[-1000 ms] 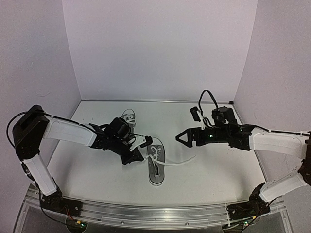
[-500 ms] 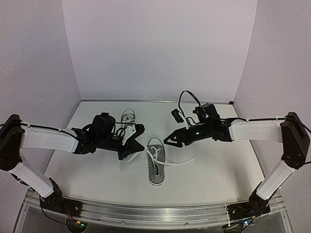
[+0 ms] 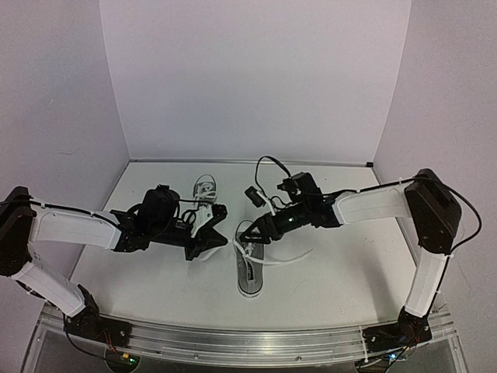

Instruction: Tie the shoes

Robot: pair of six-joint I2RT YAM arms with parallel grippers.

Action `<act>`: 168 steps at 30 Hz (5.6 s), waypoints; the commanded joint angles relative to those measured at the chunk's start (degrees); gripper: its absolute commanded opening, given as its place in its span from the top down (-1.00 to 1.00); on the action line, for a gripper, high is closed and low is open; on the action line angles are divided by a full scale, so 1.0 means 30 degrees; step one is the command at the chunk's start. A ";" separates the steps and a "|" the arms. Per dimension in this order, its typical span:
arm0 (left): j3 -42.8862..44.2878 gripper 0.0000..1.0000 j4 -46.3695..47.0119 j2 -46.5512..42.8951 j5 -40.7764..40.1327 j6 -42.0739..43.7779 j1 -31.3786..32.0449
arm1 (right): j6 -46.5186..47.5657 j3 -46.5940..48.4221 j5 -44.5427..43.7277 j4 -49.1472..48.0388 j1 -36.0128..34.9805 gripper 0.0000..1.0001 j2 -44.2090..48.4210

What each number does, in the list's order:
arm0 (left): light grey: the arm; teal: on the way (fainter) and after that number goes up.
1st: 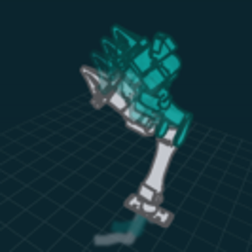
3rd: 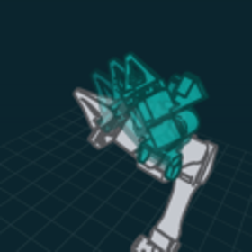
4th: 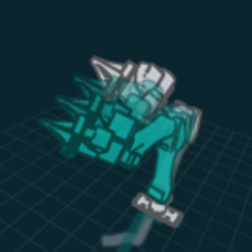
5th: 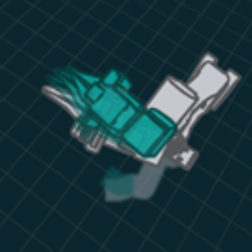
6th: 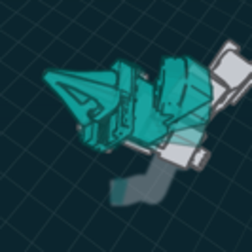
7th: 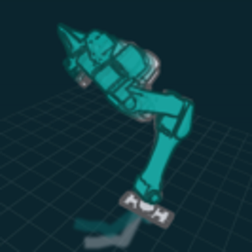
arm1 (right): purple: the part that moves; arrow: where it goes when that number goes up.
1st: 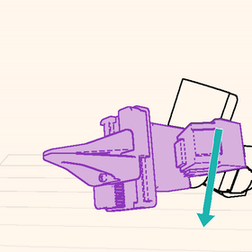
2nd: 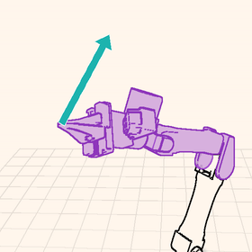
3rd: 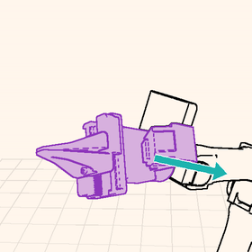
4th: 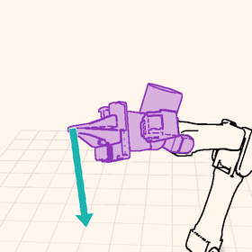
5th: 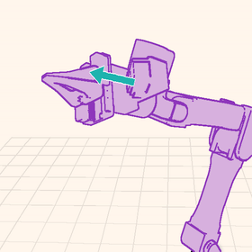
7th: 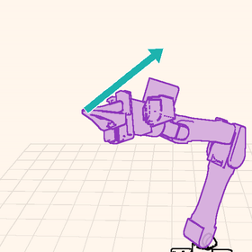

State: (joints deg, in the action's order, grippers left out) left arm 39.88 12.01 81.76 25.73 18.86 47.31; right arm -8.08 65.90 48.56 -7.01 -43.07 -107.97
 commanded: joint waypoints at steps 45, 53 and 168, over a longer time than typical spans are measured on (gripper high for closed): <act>-0.0802 0.15 0.5427 0.1856 -0.1196 -0.2325 0.0197 | 0.0511 -0.1204 -0.1567 -0.0865 -0.0876 1.00 0.2220; -0.0305 -0.07 0.7027 0.3616 -0.1071 -0.3252 0.1138 | -0.0038 -0.1632 -0.2298 -0.1215 -0.0805 1.00 0.2376; 0.0354 1.00 1.3070 0.8021 -0.2584 -0.1014 0.3102 | 0.0495 0.9951 -0.5573 0.7031 -0.0338 1.00 -0.2072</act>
State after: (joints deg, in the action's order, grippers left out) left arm 41.11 46.64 105.36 16.13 14.01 56.36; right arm -7.36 91.19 21.95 13.44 -42.05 -108.36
